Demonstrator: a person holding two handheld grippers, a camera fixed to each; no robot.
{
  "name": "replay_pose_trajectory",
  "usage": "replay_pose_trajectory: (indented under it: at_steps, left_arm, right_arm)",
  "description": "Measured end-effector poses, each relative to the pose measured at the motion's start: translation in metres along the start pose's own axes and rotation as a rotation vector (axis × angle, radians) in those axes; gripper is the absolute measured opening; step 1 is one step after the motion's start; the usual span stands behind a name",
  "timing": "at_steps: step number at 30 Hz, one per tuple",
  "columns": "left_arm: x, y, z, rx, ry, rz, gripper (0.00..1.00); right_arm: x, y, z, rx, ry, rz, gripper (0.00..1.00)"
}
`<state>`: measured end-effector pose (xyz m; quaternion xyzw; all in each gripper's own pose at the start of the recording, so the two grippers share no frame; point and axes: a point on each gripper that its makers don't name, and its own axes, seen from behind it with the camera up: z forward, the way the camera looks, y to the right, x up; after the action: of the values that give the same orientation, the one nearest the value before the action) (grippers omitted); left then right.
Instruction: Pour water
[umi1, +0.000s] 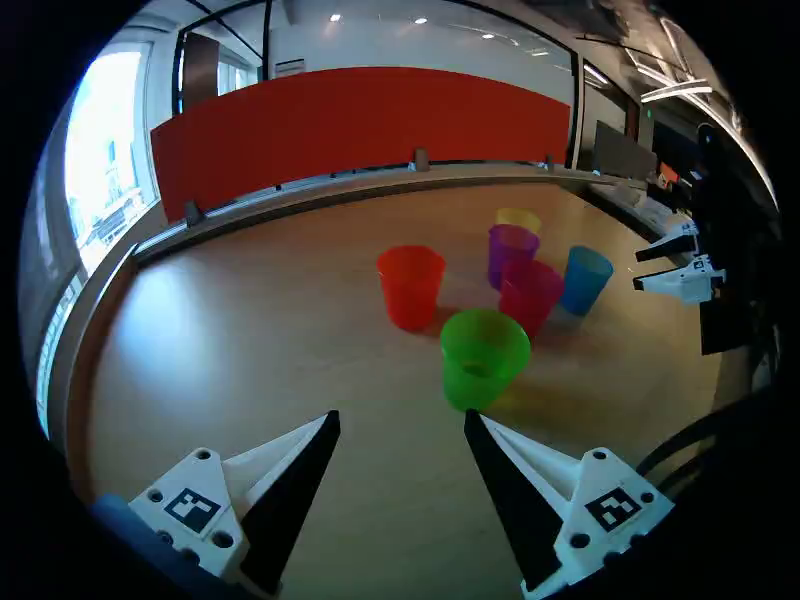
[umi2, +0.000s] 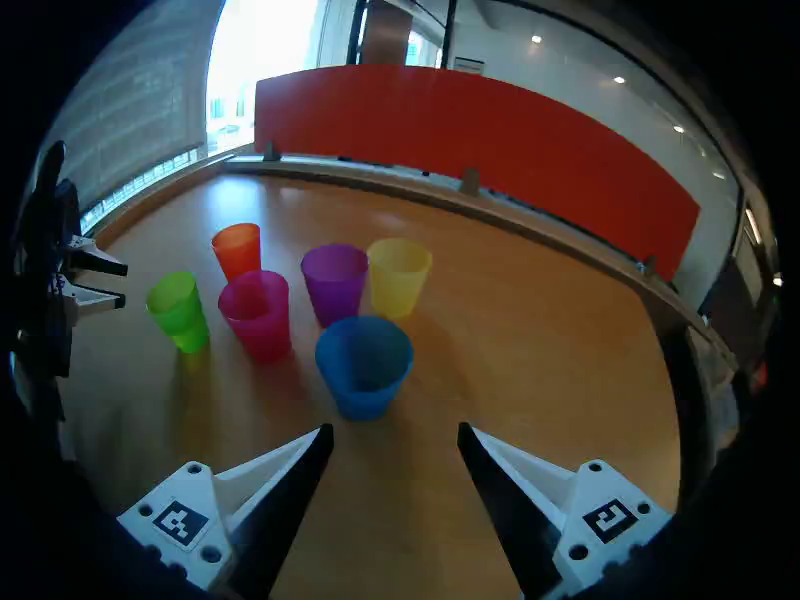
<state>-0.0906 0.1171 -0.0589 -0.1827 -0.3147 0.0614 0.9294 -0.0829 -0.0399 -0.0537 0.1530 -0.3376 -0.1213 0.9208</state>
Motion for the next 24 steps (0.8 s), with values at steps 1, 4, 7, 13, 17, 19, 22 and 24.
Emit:
replay_pose_trajectory:
  at_steps: [1,4,7,13,17,19,22,24]
  left_arm:
    - [0.001,-0.004,-0.002,0.007,0.005,-0.010,0.92]
    - [0.003,-0.015,-0.010,0.031,0.023,-0.037,0.92]
    - [0.008,-0.027,-0.017,0.054,0.042,-0.058,0.92]
    - [0.019,-0.049,-0.033,0.106,0.080,-0.081,0.92]
    - [0.034,-0.063,-0.047,0.145,0.121,-0.093,0.92]
    - [0.042,-0.069,-0.054,0.158,0.144,-0.104,0.92]
    - [0.055,-0.079,-0.065,0.177,0.180,-0.117,0.92]
    - [0.064,-0.085,-0.071,0.189,0.202,-0.120,0.92]
  right_arm:
    - [0.002,0.000,-0.002,-0.006,0.006,0.008,0.96]
    - [0.008,0.001,-0.008,-0.028,0.028,0.034,0.96]
    - [0.014,0.002,-0.014,-0.052,0.054,0.061,0.96]
    - [0.029,0.007,-0.025,-0.098,0.116,0.114,0.96]
    - [0.042,0.013,-0.034,-0.133,0.176,0.137,0.96]
    - [0.050,0.016,-0.038,-0.150,0.206,0.143,0.96]
    - [0.063,0.023,-0.044,-0.176,0.253,0.153,0.96]
    - [0.074,0.027,-0.050,-0.190,0.287,0.159,0.96]
